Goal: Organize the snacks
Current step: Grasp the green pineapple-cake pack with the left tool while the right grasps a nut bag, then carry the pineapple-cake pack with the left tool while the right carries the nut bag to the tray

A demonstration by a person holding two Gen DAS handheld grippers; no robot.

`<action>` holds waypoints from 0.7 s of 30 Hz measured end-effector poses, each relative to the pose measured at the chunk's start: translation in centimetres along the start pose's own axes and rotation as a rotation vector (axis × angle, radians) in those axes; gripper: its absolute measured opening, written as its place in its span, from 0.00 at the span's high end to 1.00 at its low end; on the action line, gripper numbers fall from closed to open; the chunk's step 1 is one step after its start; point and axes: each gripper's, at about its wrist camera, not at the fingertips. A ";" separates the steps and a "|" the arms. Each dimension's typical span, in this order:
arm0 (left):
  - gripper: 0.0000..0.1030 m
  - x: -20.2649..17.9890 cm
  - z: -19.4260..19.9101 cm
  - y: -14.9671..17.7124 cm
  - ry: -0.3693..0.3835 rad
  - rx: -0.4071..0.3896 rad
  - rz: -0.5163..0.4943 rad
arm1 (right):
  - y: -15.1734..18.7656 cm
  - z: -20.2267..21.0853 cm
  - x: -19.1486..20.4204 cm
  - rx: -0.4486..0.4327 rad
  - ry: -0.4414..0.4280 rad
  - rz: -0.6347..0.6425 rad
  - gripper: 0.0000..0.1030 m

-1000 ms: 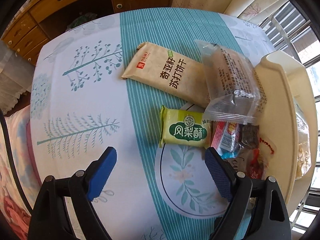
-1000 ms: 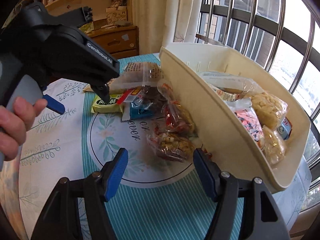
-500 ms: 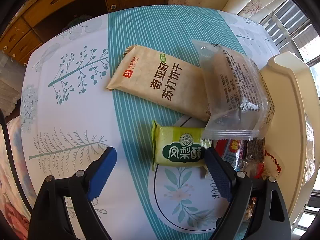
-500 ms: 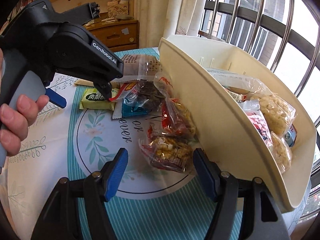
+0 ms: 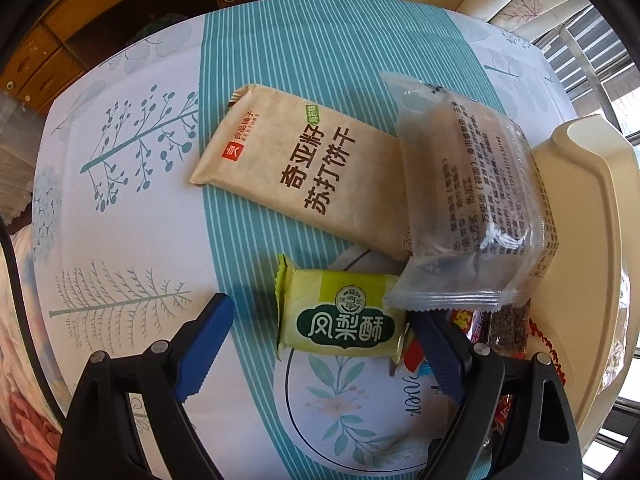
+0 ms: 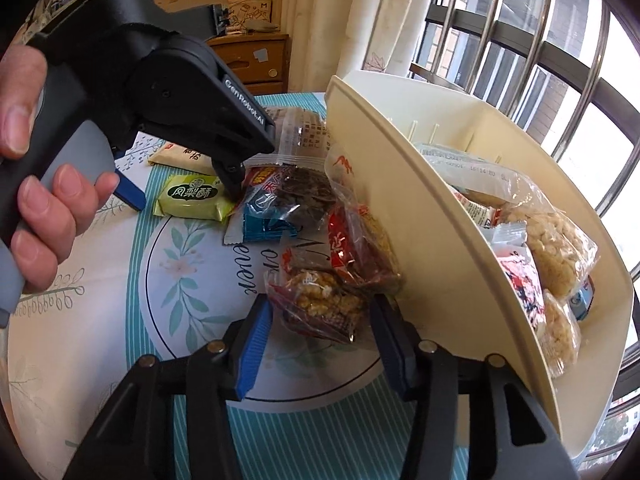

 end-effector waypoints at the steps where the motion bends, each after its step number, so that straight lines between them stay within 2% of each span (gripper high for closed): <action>1: 0.14 -0.1 -0.1 -0.1 -0.003 -0.003 -0.002 | -0.1 0.0 -0.1 0.001 -0.005 0.004 0.52; 5: 0.18 0.0 0.0 0.2 -0.012 -0.021 -0.014 | -0.3 -0.1 -0.4 0.004 -0.024 0.023 0.56; 10: 0.45 0.5 0.5 0.8 -0.048 -0.047 -0.008 | -0.6 0.0 -0.8 0.018 -0.072 0.044 0.58; 15: 0.50 2.4 0.9 1.0 -0.004 0.004 0.031 | -0.9 0.3 -1.1 0.043 -0.112 0.061 0.59; 21: 0.52 5.2 1.2 3.0 -0.022 0.071 0.045 | -0.8 1.7 -0.8 0.073 -0.139 0.073 0.59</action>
Point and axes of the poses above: each gripper's, at about its wrist camera, not at the fingertips, and z roughly against the way its jaws point, x to its left, y to its underside, and after that the axes turned 14 degrees about z, right-handed
